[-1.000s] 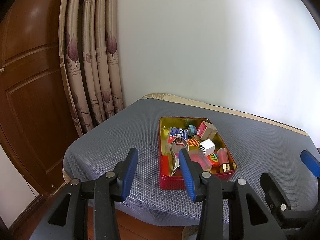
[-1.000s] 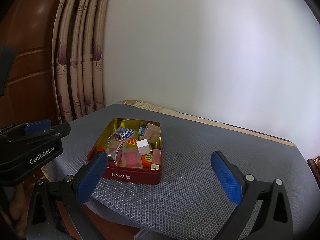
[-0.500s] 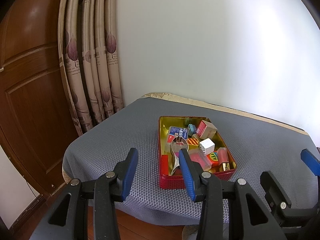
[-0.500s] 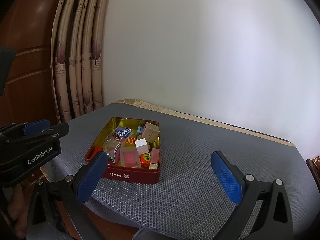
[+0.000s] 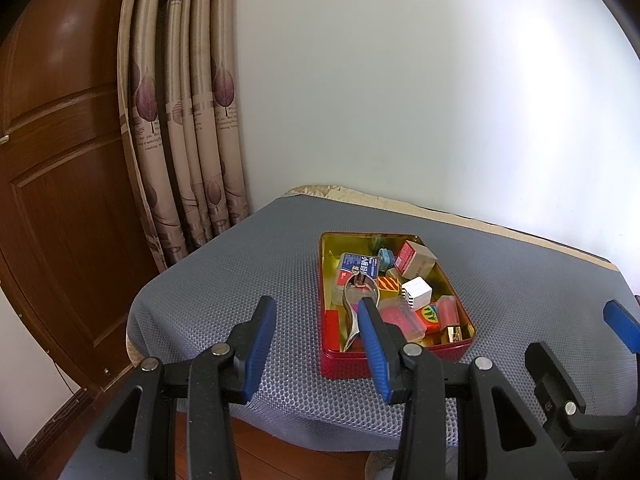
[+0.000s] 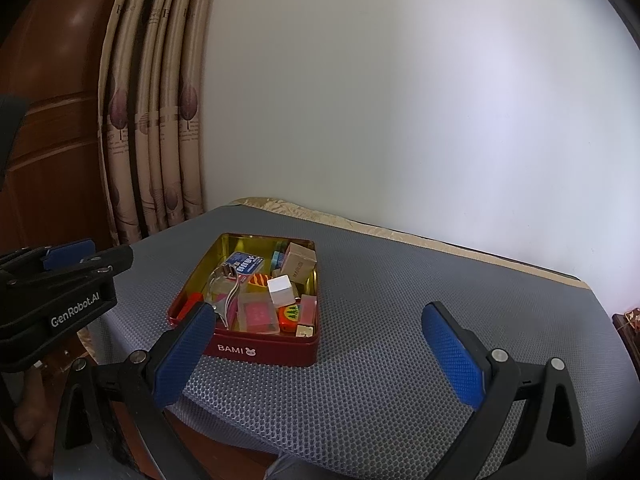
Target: Organize rigid objects
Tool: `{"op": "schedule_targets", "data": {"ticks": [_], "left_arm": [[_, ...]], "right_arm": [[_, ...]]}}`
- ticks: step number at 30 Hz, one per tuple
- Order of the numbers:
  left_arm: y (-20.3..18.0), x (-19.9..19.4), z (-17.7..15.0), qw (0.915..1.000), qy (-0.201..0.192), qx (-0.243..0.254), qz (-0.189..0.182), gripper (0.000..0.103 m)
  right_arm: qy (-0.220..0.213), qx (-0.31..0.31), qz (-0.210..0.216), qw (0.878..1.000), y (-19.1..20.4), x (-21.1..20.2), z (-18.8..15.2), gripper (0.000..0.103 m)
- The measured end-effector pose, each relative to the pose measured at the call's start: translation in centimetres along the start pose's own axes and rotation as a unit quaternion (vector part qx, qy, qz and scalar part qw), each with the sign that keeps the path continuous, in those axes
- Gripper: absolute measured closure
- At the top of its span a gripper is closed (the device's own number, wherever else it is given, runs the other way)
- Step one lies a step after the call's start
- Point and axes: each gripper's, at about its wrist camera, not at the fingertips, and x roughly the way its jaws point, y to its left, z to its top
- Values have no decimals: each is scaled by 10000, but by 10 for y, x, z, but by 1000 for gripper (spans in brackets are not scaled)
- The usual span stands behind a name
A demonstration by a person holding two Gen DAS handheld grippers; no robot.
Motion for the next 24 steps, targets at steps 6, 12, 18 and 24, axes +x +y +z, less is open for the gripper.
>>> {"op": "schedule_targets", "data": {"ticks": [6,12,18,24], "left_arm": [[1,0,0,10000,-20,7,-16,60],[3,1,0,10000,4,-12,-28,60],[7,2,2,9999,36,-98,-50,60],[5,4,2,9999,75,-49,-58,46]], "right_arm": [[38,0,-32,10000,0,2,0,1],[46,-17,-64,10000,0,2,-1,1],[56,-10,-93,9999,-1,4,-1,1],[62,-10,-91,9999,-1,4,-1,1]]}}
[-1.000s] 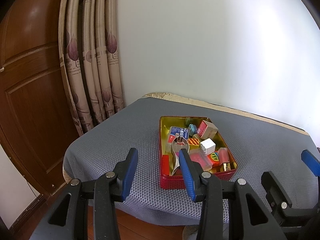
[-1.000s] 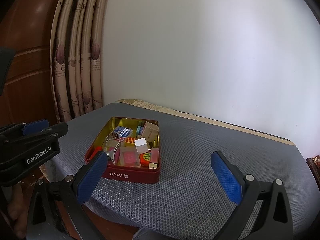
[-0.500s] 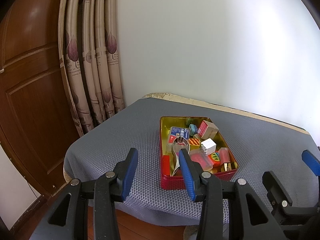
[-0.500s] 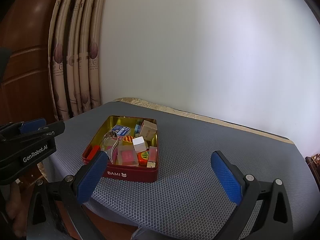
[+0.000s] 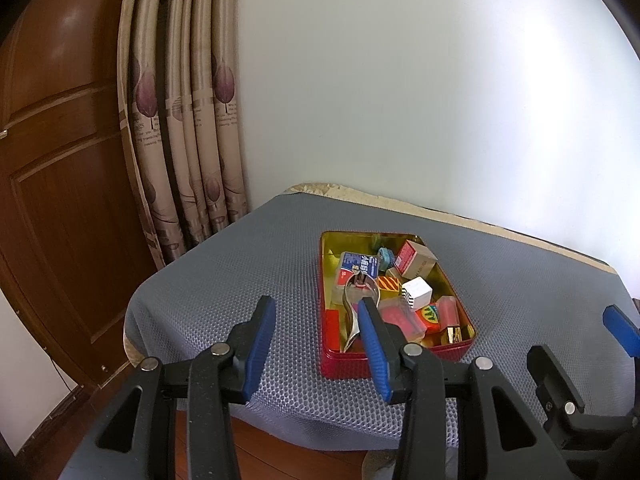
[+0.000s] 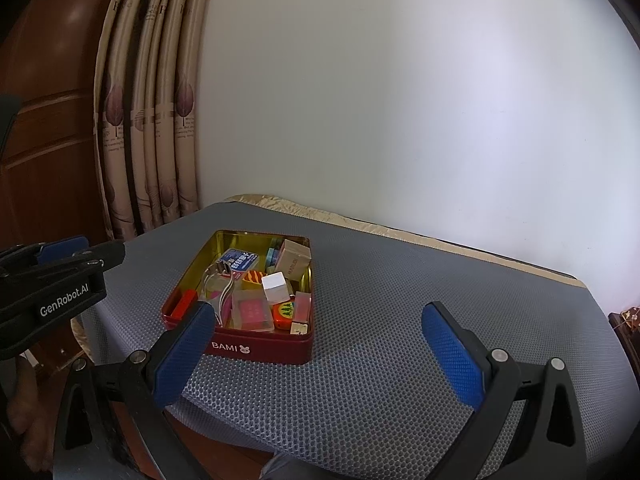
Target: Organize rigid objects
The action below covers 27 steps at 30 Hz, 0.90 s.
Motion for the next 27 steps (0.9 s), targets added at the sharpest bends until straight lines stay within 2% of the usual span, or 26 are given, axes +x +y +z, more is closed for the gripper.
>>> {"op": "schedule_targets", "data": {"ticks": [2,15,27], "left_arm": [[0,0,0,10000,-9,-11,36,39],[1,-2,1,10000,-45,-24,34,39],[0,4,0,9999,149,25,44,35]], "right_arm": [[-2,1,1,10000,0,0,0,1],[-16,0,-3,10000,0,-1,1,1],[2,-4,3,10000,0,-1,2,1]]}}
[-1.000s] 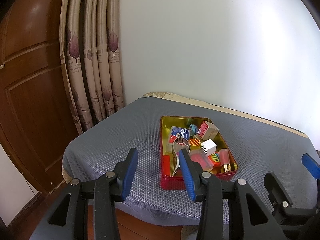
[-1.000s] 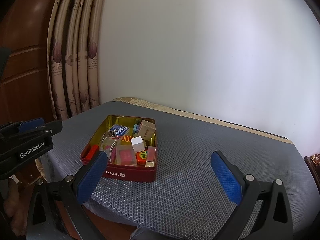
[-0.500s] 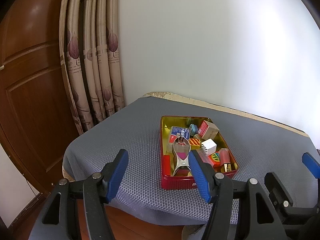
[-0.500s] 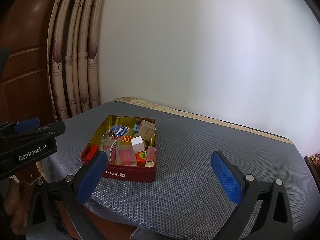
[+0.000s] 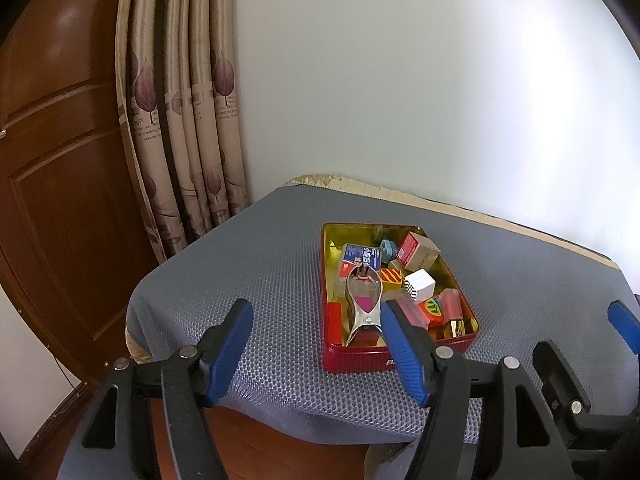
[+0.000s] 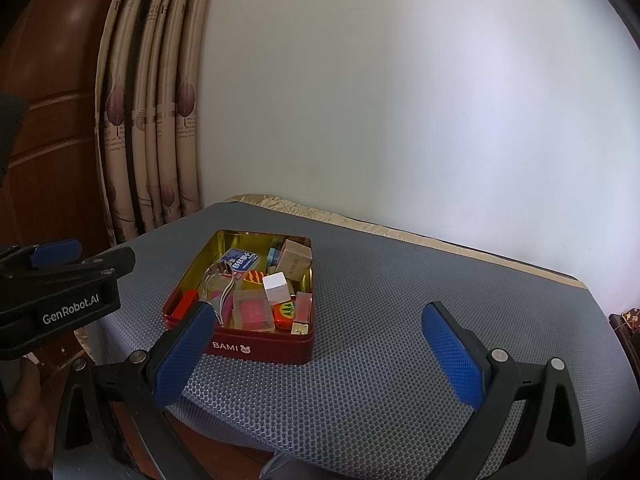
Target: Organize rigid objects
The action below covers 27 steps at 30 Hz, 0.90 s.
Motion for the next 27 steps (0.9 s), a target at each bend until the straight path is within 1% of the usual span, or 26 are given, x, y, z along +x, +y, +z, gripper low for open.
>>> {"op": "schedule_targets", "data": {"ticks": [3,7,9,10,14,17,19,22,27], "left_arm": [[0,3,0,10000,69,-14,-19,31],[1,4,-1,9999,118,-17,-41,30],[0,7,-1,9997,217,-3,-110,20],[0,8,-1,9996,256,-7,-144,19],[0,9,-3,9997,194,-10,-153,18],[2,9,-4,9999,38,-70,-112,18],[5,10,-5,9997,29,-129,-184,18],[4,10,-5,9999,-39,-62,-77,18],[-1,7,-6,9999,-123,69,-29,18]], "right_arm": [[-1,-5,-2,10000,0,0,0,1],[1,-17,0,10000,1,0,0,1],[14,-18,-1,10000,1,0,0,1],[15,-20,-1,10000,1,-1,0,1],[11,-22,-3,10000,1,0,0,1],[11,-13,-2,10000,0,-1,1,1],[3,6,9,10000,-1,-2,1,1],[-19,8,13,10000,-2,-3,1,1],[-22,-18,25,10000,-1,-1,1,1]]}}
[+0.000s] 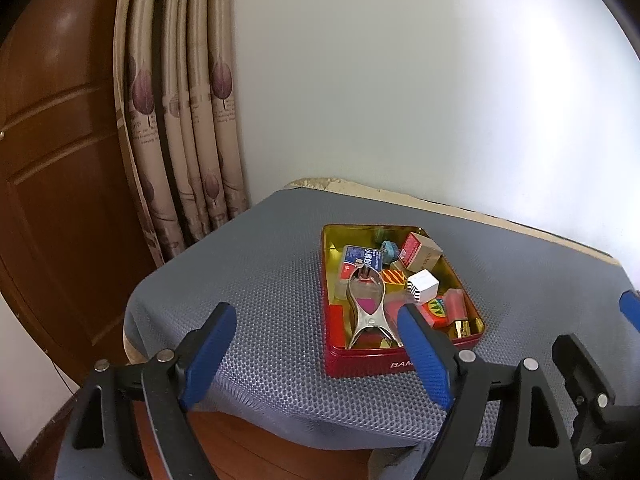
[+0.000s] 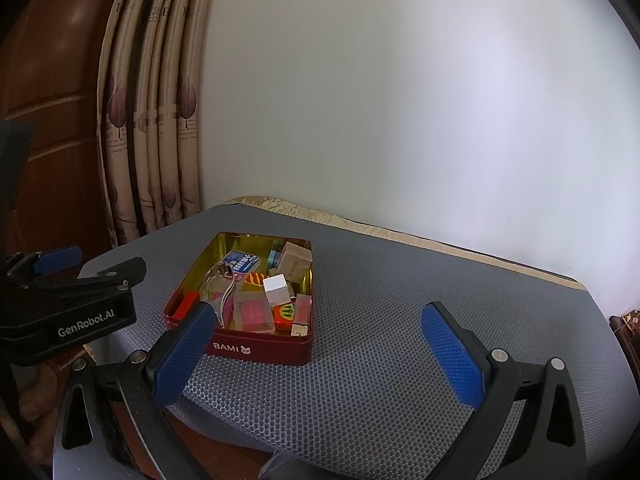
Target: Organize rigid objects
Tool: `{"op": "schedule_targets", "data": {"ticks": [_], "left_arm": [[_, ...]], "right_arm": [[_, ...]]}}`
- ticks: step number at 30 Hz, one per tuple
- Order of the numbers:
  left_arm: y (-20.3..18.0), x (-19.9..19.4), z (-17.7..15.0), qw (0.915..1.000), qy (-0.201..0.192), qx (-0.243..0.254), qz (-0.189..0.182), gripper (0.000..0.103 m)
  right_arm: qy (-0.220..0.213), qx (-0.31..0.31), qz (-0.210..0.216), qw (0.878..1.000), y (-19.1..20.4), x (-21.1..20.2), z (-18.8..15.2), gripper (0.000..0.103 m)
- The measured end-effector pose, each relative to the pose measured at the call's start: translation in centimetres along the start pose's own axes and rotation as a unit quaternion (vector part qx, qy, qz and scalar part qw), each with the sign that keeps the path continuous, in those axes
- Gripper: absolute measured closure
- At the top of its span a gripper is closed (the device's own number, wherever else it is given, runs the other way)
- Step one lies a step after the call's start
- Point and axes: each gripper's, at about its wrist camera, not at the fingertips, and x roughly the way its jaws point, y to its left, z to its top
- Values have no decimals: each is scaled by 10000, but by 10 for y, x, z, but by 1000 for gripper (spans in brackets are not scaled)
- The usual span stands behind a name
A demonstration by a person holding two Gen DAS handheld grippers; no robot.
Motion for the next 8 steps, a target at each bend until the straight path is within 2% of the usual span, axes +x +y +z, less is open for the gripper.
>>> {"op": "schedule_targets", "data": {"ticks": [8], "left_arm": [[-3,-4,2,10000,-69,41,-26,18]], "right_arm": [[-23,85,-28,10000,-5,1,1,1]]}}
